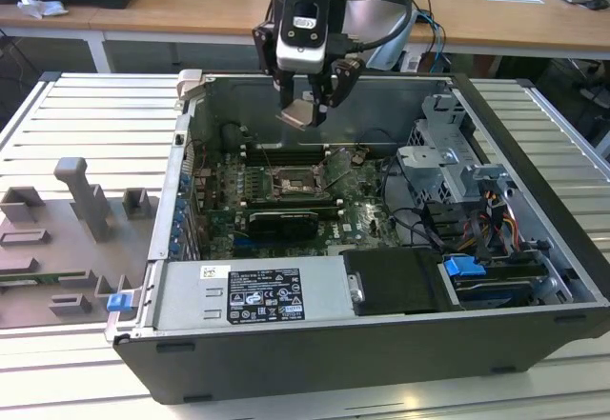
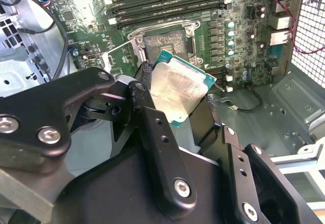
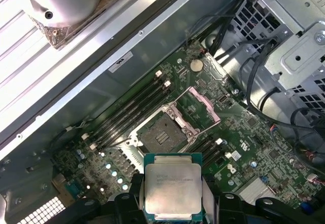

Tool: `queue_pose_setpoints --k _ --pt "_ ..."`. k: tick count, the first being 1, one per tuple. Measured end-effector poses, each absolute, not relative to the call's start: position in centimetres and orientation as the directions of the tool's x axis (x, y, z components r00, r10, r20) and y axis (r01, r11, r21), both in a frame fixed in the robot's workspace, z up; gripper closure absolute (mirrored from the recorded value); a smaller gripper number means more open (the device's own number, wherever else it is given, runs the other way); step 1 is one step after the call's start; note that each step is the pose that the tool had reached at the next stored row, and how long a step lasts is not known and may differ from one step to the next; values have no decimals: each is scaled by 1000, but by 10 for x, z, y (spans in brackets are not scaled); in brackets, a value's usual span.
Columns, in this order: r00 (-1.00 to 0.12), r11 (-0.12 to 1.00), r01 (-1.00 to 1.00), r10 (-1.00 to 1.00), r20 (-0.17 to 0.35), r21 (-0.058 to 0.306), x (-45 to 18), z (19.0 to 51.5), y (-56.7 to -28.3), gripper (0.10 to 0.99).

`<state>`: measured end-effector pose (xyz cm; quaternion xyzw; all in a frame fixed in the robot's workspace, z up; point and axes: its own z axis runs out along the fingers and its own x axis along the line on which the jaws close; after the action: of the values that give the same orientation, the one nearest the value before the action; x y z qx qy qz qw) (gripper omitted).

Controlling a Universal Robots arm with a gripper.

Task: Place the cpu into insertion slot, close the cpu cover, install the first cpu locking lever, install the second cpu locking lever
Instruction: 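Place the cpu into insertion slot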

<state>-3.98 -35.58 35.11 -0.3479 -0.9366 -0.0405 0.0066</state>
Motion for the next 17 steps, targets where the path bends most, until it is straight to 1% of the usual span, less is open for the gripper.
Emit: queue_pose_setpoints --k 6,12,14,17 --pt "-745 742 667 665 42 70 -40 348 -356 545" --pt "-687 684 726 725 43 69 -40 345 -356 545" --pt "-661 657 750 749 43 69 -40 341 -356 545" --pt "-659 656 752 751 44 69 -40 333 -356 545"
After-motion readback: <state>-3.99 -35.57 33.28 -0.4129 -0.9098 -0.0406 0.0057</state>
